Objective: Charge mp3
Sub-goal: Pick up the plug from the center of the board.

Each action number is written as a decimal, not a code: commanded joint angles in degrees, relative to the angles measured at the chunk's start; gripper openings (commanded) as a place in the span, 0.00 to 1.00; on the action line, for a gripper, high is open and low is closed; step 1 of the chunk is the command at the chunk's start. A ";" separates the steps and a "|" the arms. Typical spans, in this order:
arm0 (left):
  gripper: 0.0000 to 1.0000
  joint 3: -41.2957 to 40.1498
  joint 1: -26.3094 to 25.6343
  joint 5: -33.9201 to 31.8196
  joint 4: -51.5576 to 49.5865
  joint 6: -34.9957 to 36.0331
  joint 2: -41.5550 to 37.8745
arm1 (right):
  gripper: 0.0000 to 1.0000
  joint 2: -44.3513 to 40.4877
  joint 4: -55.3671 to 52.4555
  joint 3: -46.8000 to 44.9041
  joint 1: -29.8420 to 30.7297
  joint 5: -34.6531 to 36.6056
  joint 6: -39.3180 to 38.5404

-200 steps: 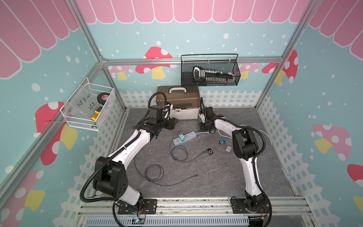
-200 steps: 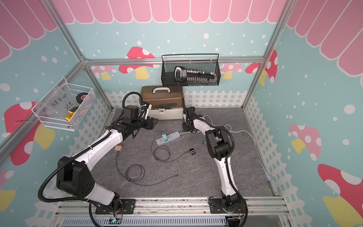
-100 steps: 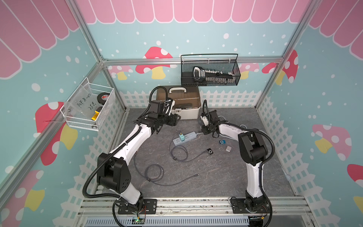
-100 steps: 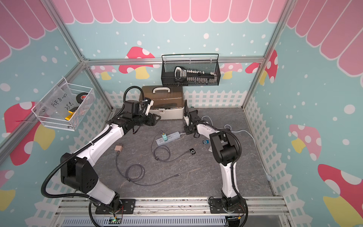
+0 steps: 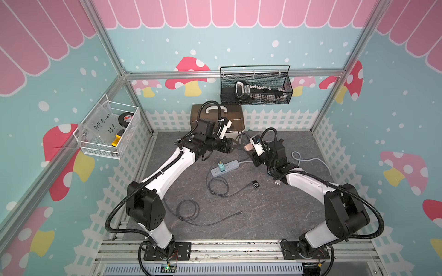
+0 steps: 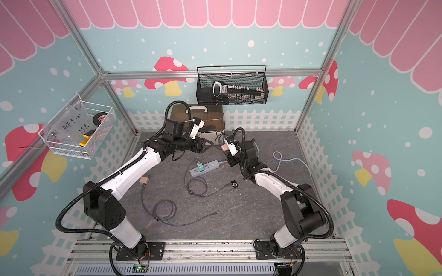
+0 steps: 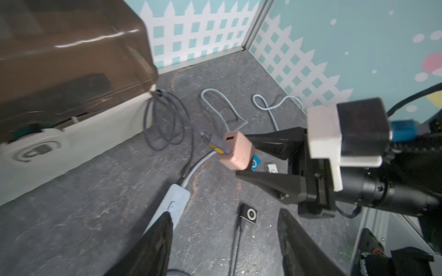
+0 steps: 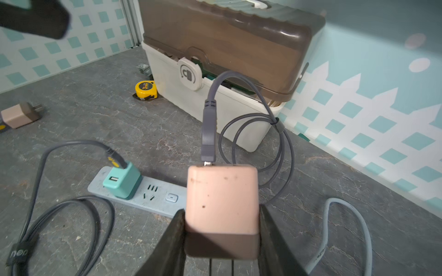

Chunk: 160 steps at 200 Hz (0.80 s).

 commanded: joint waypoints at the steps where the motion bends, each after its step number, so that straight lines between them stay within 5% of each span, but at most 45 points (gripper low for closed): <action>1: 0.69 2.01 -2.23 0.54 -1.76 -2.54 1.27 | 0.16 -4.11 7.43 -3.83 1.63 1.22 -3.59; 56: 0.69 0.39 -4.46 -0.44 -1.77 -7.50 1.04 | 0.16 -10.55 14.13 -11.86 2.56 4.67 -3.98; 160: 0.67 0.27 -5.39 1.48 -2.89 -7.62 0.48 | 0.15 -11.89 20.54 -15.24 2.82 0.69 -6.71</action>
